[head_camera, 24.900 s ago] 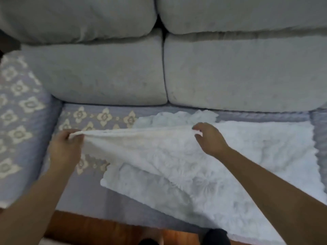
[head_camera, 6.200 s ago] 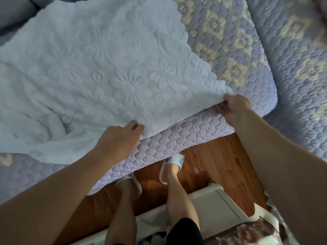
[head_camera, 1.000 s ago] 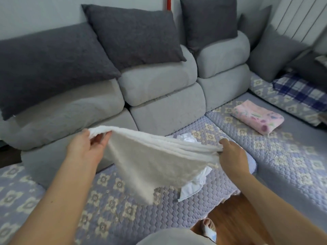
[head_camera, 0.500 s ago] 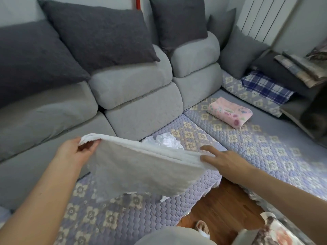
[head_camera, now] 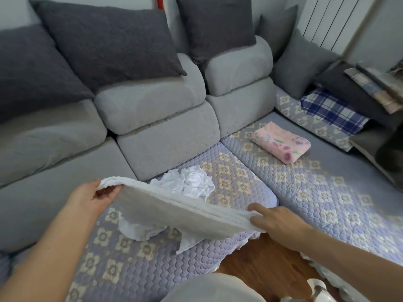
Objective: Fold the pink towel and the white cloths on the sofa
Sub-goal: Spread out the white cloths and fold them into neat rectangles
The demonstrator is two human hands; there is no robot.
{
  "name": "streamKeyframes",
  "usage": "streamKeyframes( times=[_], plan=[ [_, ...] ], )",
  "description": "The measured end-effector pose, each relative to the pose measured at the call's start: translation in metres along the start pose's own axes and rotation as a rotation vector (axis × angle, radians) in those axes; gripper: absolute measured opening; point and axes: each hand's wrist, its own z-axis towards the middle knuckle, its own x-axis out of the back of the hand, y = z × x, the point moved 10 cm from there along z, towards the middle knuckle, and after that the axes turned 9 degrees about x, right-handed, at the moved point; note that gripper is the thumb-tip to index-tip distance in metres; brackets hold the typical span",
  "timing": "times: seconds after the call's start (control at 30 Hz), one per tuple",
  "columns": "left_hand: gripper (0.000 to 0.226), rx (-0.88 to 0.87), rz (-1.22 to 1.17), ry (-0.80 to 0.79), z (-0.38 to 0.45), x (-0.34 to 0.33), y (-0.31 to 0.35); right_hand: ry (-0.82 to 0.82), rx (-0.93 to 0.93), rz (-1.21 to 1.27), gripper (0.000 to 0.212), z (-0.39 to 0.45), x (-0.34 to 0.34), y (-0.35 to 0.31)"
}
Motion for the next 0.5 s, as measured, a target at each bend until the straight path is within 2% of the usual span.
streamKeyframes(
  times=[0.07,0.13,0.23,0.3,0.37,0.4,0.5],
  plan=[
    [0.024,0.019,-0.004,0.001,-0.004,-0.012,-0.017,-0.069,-0.159,-0.035,0.033,-0.008,-0.021,0.030],
    [0.024,0.031,-0.009,0.002,-0.009,-0.027,-0.036,-0.174,-0.311,-0.059,0.012,-0.016,-0.030,0.056],
    [0.036,0.030,-0.045,0.018,-0.011,-0.039,-0.062,-0.312,-0.489,0.057,0.016,-0.023,-0.044,0.087],
    [0.040,0.025,-0.065,0.034,-0.014,-0.043,-0.075,-0.245,-0.729,0.293,0.010,-0.035,-0.060,0.113],
    [0.040,0.016,-0.090,0.034,-0.021,-0.047,-0.088,-0.164,-1.005,0.630,0.024,-0.054,-0.088,0.131],
    [0.039,0.010,-0.107,0.023,-0.026,-0.049,-0.093,-0.143,-1.108,0.808,0.023,-0.061,-0.103,0.132],
    [0.035,-0.015,-0.137,-0.003,-0.047,-0.057,-0.108,0.029,-1.292,1.115,0.012,-0.070,-0.127,0.129]
  ],
)
